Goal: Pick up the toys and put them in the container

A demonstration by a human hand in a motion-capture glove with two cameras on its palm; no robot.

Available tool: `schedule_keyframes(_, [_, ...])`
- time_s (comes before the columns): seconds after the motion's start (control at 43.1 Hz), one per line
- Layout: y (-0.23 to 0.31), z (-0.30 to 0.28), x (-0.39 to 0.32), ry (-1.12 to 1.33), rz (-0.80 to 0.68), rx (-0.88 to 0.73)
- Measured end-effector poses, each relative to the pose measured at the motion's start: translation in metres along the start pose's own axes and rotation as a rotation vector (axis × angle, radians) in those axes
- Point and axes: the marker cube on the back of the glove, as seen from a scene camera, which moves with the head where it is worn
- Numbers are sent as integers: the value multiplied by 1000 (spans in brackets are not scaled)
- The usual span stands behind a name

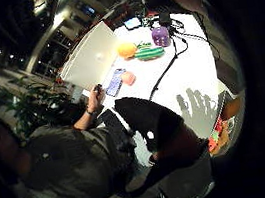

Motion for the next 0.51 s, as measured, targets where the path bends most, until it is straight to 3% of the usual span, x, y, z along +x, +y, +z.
schedule_keyframes(0.278, [-15, 19, -6, -69, -1, -65])
schedule_keyframes(0.511, [-43, 83, -49, -216, -65, -172])
